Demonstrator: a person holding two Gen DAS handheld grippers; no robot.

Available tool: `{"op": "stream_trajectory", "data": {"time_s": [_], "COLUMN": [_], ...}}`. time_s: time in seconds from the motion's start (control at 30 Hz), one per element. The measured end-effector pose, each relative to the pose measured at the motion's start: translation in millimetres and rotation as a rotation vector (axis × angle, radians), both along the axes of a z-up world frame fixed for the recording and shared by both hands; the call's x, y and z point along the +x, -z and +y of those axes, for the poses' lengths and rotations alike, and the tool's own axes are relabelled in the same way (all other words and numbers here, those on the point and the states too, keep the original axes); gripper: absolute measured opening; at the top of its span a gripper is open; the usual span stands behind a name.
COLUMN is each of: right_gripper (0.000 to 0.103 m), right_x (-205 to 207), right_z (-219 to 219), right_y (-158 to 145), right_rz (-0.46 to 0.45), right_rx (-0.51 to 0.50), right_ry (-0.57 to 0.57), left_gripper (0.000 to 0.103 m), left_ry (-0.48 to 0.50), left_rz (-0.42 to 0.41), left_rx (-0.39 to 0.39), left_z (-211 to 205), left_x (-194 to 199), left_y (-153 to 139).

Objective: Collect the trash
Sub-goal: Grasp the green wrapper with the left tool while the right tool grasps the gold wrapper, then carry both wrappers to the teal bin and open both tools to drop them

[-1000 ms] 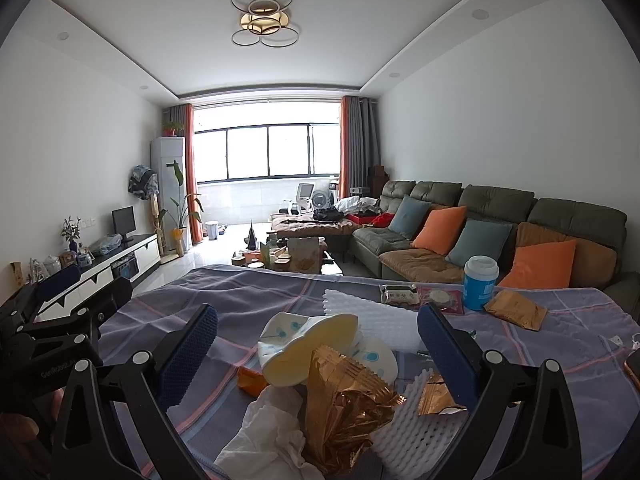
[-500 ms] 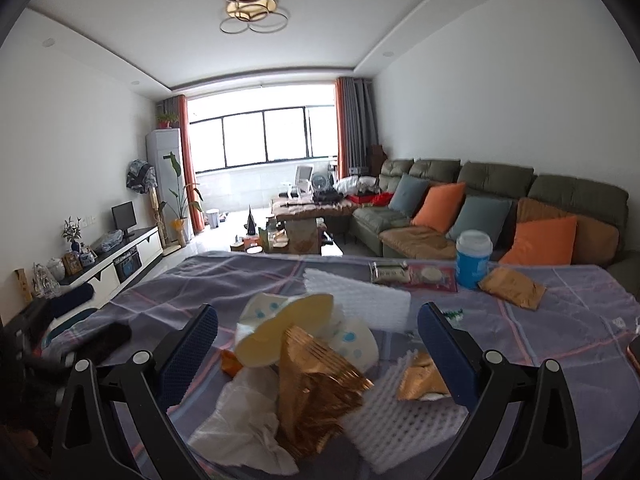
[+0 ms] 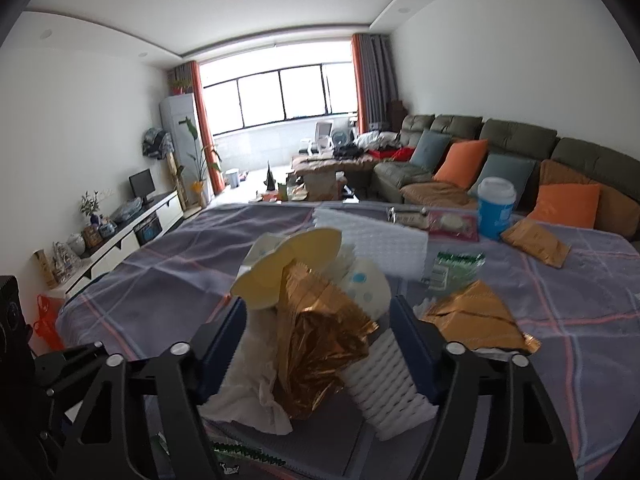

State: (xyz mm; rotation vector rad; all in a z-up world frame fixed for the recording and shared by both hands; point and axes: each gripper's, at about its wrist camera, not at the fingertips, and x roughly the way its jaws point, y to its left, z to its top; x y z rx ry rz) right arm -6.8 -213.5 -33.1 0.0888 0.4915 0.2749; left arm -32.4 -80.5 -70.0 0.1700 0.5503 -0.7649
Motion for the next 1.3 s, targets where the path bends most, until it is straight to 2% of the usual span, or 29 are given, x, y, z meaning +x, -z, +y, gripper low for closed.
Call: {"op": "stream_trajectory", "data": {"time_s": [0.07, 0.1, 0.13, 0.17, 0.23, 0.33, 0.5, 0.6, 0.87, 1.1, 1.3], "right_gripper": [0.066, 0.058, 0.055, 0.05, 0.043, 0.04, 0.039, 0.039, 0.039, 0.039, 0.039], "right_x": [3, 4, 5, 5, 4, 1, -6, -9, -14, -5, 22], "right_z": [-1, -2, -2, -4, -5, -8, -11, -14, -4, 35, 95], "right_y": [5, 6, 7, 7, 7, 3, -9, -19, -45, -59, -57], "right_rz": [0.017, 0.025, 0.031, 0.035, 0.035, 0.024, -0.016, -0.042, -0.104, -0.136, -0.097], "right_rx": [0.004, 0.011, 0.016, 0.018, 0.02, 0.02, 0.019, 0.025, 0.058, 0.078, 0.086], "right_ry": [-0.007, -0.014, -0.019, -0.021, -0.026, -0.032, -0.039, -0.039, -0.092, -0.226, -0.377], "left_gripper": [0.067, 0.055, 0.047, 0.043, 0.026, 0.019, 0.014, 0.014, 0.014, 0.014, 0.014], "left_ry": [0.009, 0.011, 0.017, 0.025, 0.03, 0.038, 0.04, 0.034, -0.057, -0.198, -0.38], "left_rz": [0.026, 0.036, 0.05, 0.063, 0.077, 0.09, 0.077, 0.074, 0.034, -0.002, -0.029], "left_rx": [0.019, 0.024, 0.025, 0.019, 0.013, -0.009, -0.02, -0.053, -0.121, -0.155, -0.172], "left_z": [0, 0, 1, 2, 4, 9, 17, 28, 66, 109, 162], "left_x": [0, 1, 2, 1, 4, 4, 5, 2, 0, 5, 4], "left_y": [4, 6, 8, 9, 10, 9, 6, 2, -17, -30, -41]}}
